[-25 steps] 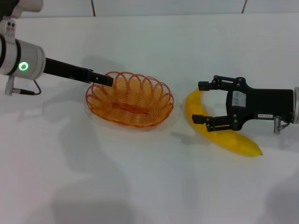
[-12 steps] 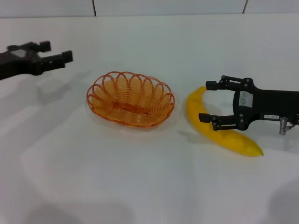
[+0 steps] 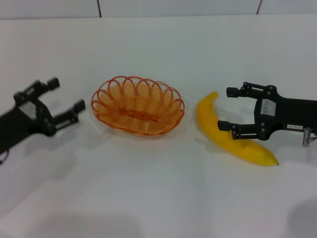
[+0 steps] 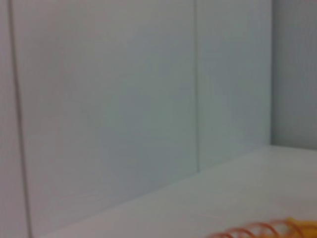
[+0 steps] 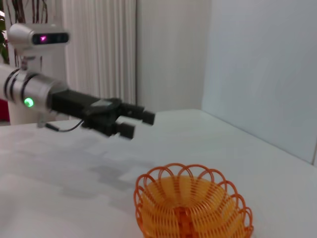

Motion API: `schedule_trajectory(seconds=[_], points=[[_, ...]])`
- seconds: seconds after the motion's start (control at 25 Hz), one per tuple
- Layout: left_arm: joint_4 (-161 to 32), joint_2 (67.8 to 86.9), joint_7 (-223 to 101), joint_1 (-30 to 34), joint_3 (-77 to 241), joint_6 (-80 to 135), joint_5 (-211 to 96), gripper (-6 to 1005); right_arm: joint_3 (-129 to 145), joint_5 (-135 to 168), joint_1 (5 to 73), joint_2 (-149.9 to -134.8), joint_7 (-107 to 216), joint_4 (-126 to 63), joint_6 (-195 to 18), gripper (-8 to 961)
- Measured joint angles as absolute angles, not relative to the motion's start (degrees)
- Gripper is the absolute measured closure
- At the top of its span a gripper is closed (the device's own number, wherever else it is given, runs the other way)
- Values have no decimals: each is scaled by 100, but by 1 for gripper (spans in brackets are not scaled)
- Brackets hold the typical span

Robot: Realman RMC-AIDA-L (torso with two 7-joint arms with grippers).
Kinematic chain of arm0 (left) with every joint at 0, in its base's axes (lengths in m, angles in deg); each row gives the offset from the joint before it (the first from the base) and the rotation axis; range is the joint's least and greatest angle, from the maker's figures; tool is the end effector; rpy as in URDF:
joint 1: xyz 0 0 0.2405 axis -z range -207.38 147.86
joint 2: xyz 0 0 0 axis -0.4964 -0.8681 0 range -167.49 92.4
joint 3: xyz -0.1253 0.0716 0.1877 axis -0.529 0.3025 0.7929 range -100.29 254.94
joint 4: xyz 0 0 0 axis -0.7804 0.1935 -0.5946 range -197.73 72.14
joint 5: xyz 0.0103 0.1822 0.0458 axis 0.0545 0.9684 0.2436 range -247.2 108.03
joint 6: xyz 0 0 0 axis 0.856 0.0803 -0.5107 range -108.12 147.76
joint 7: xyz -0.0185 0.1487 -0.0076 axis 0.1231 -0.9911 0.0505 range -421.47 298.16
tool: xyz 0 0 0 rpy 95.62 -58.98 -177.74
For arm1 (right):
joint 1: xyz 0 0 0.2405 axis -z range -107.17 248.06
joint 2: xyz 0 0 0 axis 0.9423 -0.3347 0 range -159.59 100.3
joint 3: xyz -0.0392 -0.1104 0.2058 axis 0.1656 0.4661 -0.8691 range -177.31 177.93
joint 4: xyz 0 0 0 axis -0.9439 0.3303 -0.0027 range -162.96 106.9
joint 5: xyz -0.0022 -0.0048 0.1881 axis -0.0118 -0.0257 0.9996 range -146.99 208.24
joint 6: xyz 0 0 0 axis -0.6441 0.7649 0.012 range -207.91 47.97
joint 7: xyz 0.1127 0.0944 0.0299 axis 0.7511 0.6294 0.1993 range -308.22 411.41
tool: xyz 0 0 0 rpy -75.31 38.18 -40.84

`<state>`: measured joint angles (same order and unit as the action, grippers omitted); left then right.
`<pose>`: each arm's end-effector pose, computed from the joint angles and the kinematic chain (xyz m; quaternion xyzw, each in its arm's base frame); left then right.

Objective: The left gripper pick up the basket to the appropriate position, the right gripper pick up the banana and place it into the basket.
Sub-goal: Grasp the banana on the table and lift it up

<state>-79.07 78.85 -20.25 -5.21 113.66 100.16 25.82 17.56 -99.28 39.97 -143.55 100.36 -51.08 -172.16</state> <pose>-0.2821 0.2895 -0.0023 -0.8930 -0.1405 -0.2825 0.3209 0.2778 0.2850 0.0152 -0.9500 0.0957 0.2254 0.1936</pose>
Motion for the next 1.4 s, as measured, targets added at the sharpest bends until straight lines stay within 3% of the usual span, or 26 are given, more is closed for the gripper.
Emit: schedule_trajectory(seconds=[0.56, 1.4], points=[[-7473, 7917, -2412, -524, 11354, 9100, 2923, 121, 1880, -10166, 4224, -14365, 9770, -5091, -16849, 81], [-7448, 7935, -2478, -488, 11340, 9160, 2895, 121, 2630, -10385, 3833, -14456, 11056, -5144, -16119, 81]])
